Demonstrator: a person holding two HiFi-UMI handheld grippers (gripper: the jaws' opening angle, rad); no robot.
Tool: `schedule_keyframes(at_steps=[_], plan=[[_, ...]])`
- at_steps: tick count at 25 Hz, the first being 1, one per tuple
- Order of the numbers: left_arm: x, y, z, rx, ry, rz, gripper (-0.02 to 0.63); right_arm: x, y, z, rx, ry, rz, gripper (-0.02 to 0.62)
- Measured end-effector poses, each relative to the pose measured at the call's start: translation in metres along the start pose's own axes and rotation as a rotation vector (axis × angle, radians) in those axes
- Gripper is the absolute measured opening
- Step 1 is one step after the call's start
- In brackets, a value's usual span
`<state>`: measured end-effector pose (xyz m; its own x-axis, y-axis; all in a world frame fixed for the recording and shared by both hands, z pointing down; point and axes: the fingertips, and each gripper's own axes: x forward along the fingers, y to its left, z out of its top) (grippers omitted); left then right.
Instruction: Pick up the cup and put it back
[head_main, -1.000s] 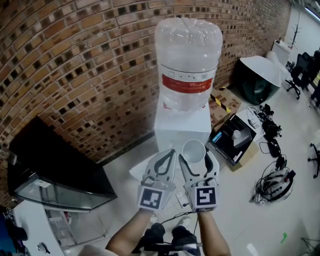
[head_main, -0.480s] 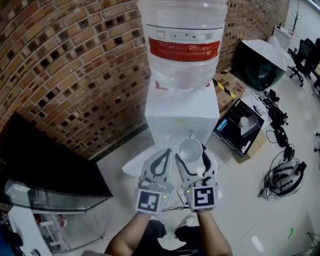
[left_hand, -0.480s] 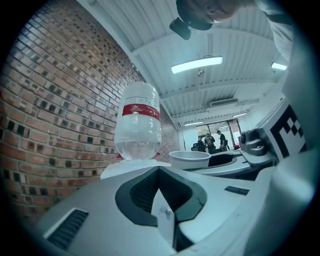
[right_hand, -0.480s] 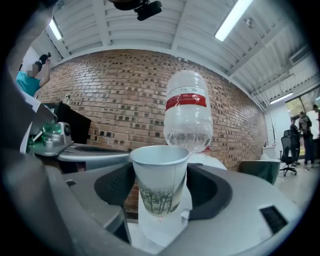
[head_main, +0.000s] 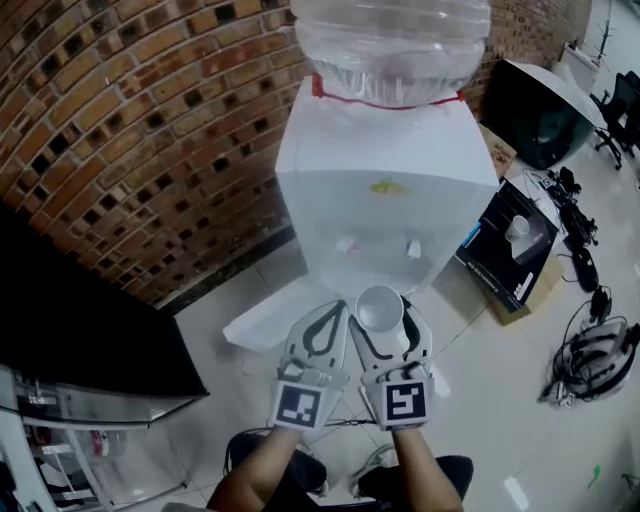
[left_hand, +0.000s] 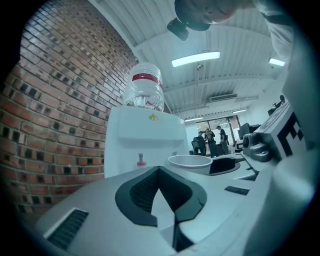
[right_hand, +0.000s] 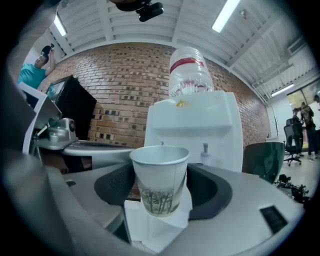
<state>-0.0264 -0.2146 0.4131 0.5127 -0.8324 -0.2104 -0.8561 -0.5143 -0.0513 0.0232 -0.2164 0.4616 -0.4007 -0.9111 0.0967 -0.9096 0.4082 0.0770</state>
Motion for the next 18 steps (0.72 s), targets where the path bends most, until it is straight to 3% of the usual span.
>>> schedule_keyframes(at_steps=[7, 18], plan=[[-0.015, 0.005, -0.11, -0.002, 0.025, 0.005, 0.005, 0.022, 0.004, -0.107, 0.014, 0.003, -0.007, 0.331], [-0.02, -0.004, -0.242, 0.0, 0.041, -0.005, 0.005, 0.056, -0.007, -0.249, 0.035, -0.005, -0.02, 0.331]])
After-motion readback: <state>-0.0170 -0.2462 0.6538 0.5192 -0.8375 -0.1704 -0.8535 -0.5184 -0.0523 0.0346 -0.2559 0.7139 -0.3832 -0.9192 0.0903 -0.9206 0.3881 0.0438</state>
